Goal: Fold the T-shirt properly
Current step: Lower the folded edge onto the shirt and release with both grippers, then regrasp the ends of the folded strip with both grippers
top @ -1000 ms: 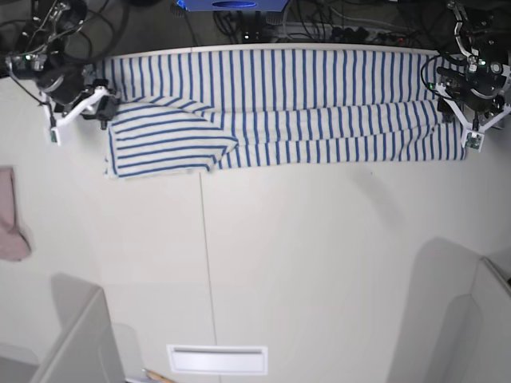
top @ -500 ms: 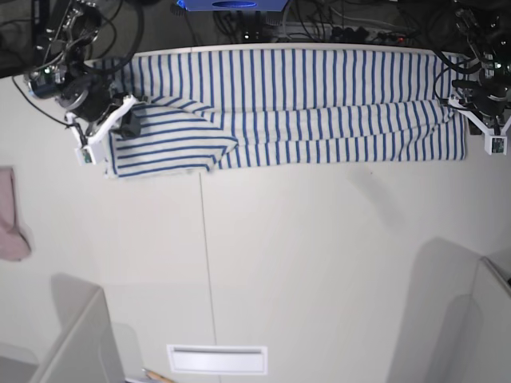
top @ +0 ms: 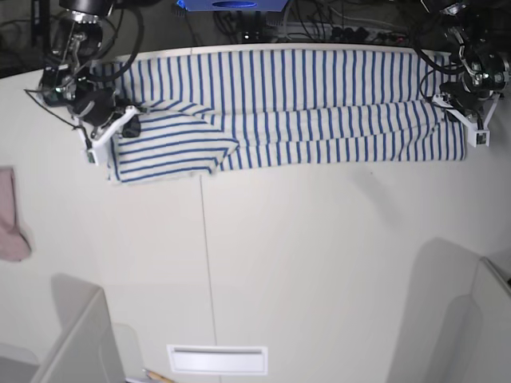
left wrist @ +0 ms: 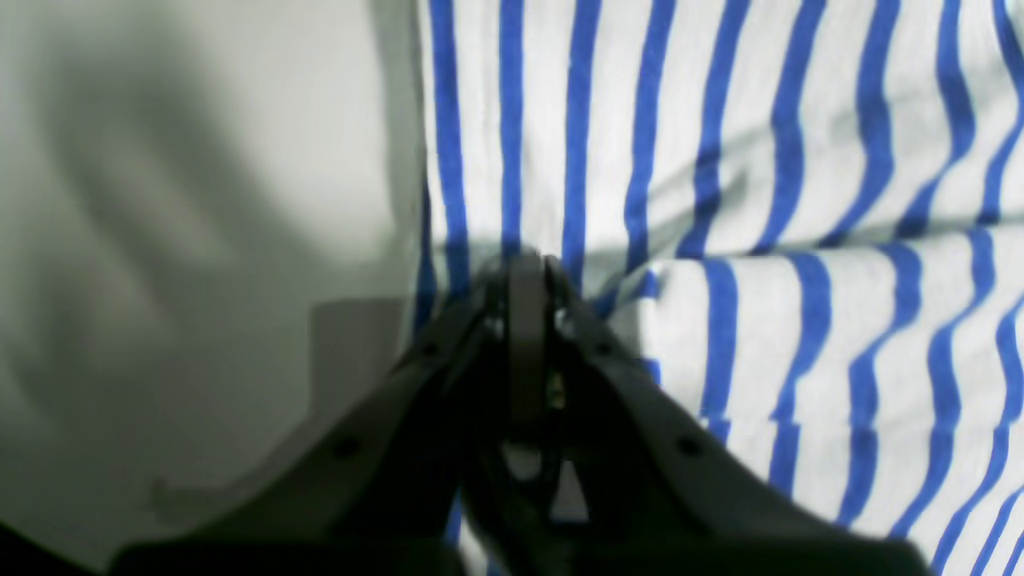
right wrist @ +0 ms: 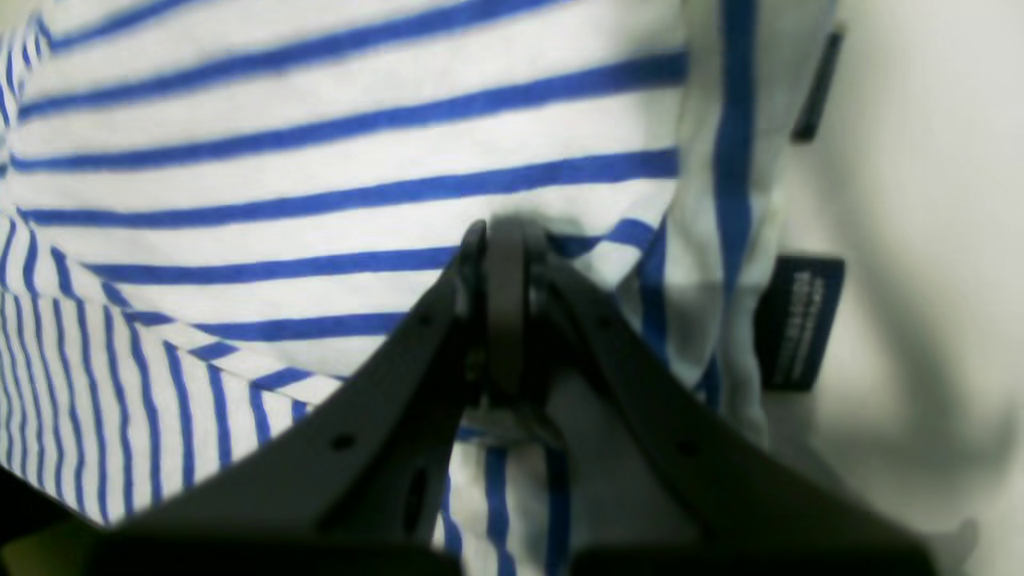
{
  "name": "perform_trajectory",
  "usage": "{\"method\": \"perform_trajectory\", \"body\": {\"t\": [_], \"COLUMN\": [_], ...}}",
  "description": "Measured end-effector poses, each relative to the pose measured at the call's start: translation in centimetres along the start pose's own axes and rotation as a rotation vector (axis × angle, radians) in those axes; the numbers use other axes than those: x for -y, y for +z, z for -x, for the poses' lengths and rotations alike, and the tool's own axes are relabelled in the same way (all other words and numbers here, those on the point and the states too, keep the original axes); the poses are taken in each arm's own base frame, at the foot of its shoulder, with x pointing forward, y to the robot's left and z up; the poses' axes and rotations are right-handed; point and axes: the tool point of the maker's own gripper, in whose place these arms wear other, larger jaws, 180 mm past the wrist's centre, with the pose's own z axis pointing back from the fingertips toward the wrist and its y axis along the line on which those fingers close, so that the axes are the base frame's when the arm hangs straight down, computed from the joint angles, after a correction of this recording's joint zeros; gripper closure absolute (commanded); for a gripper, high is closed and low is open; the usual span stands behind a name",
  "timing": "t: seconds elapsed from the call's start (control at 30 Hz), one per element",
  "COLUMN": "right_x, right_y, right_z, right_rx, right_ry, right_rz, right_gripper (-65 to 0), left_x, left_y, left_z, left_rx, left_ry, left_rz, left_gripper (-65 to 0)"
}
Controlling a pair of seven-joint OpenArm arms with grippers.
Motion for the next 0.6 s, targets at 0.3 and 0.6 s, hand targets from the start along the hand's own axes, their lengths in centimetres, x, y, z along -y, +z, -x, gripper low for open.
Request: {"method": "perform_trajectory", "body": {"t": [0.3, 0.6], "right_x": [1.1, 2.3], "right_y": [-2.3, -3.1], "right_z": [-4.0, -7.7], "right_rx": [0.032, 0.013], "right_ry": [0.010, 0.067], "right_rz": [0.031, 0.114], "right_gripper": [0.0, 0.0], "left_x": [1.5, 2.7], "left_y": [-4.2, -5.2], "left_z": [-5.6, -9.5], "left_rx": [0.044, 0.038], "left_ry": [-0.013, -0.020], "left_rz": [-0.019, -0.028], "left_gripper": [0.0, 0.0]}}
